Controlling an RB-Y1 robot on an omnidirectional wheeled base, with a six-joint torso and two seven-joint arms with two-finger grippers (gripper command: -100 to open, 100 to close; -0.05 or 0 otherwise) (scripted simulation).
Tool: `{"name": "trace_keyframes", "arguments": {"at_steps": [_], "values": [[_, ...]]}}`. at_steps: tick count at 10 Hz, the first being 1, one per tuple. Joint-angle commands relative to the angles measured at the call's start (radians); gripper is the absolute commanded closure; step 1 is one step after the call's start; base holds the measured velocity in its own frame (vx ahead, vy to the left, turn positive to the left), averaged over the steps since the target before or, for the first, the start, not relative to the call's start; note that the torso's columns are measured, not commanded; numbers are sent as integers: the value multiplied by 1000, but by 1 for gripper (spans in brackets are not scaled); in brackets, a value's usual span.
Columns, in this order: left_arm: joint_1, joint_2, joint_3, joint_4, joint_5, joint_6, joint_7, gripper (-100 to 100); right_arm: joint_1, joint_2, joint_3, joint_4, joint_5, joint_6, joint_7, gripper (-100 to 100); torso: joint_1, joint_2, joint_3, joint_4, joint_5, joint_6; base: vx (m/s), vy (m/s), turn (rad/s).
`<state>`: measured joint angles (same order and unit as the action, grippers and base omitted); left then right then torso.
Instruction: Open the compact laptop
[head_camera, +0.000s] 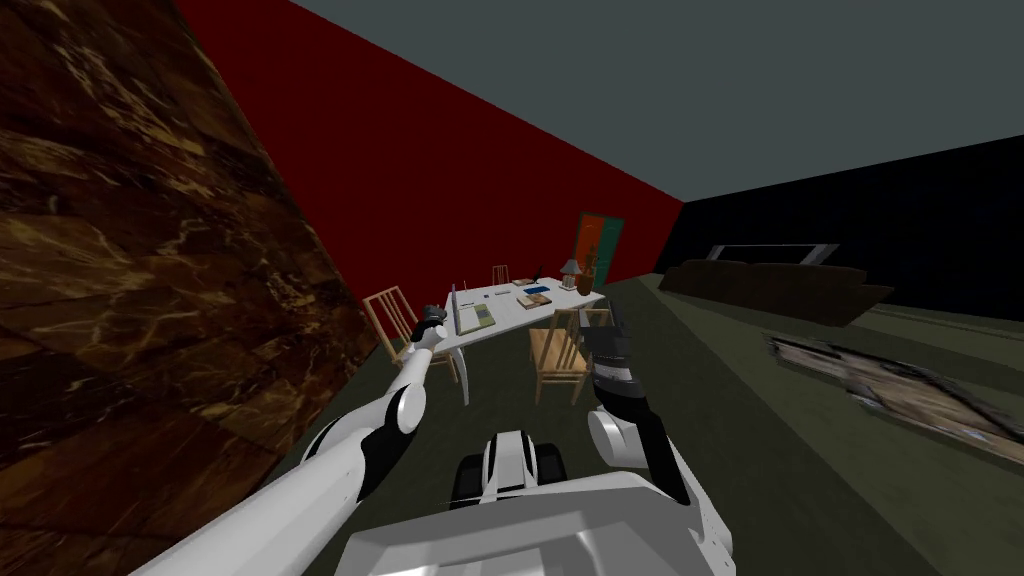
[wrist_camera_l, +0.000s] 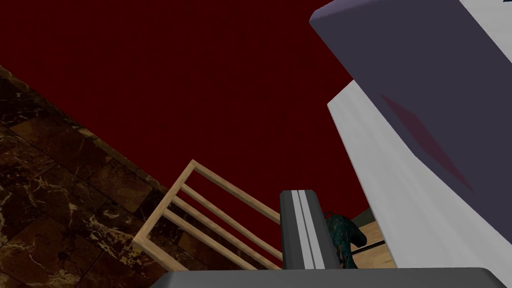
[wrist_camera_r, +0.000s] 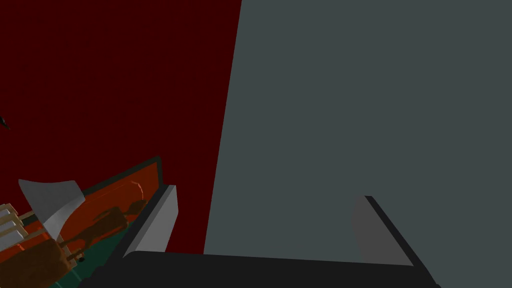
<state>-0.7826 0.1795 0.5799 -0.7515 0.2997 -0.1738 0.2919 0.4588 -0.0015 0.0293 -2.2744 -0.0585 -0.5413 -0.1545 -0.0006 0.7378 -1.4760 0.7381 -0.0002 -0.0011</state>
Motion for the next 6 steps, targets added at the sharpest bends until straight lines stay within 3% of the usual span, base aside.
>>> {"name": "trace_keyframes", "arguments": {"at_steps": [1, 2, 3, 4, 5, 6], "values": [[-10, -29, 81, 0, -34, -10, -55, 100, 0, 0, 0, 0, 0, 0, 0, 0, 1, 0, 0, 0, 0, 3, -85, 58, -236], [-10, -29, 113, 0, -34, -10, -55, 100, 0, 0, 0, 0, 0, 0, 0, 0, 1, 1, 0, 0, 0, 0, -57, 17, 11], [-10, -29, 122, 0, -34, -10, -55, 100, 0, 0, 0, 0, 0, 0, 0, 0, 0, 0, 0, 0, 0, 0, -20, 4, 38], [-23, -49, 163, 9, -65, -20, -103, 100, 0, 0, 0, 0, 0, 0, 0, 0, -1, -2, -1, -1, 0, 1, -71, 55, -345], [-23, -49, 190, 9, -65, -20, -103, 100, 0, 0, 0, 0, 0, 0, 0, 0, 1, 1, 0, 0, 0, 3, -85, 73, -264], [-23, -49, 216, 9, -65, -20, -103, 100, 0, 0, 0, 0, 0, 0, 0, 0, 3, 2, 1, 0, 1, 0, -47, 34, -11]]}}
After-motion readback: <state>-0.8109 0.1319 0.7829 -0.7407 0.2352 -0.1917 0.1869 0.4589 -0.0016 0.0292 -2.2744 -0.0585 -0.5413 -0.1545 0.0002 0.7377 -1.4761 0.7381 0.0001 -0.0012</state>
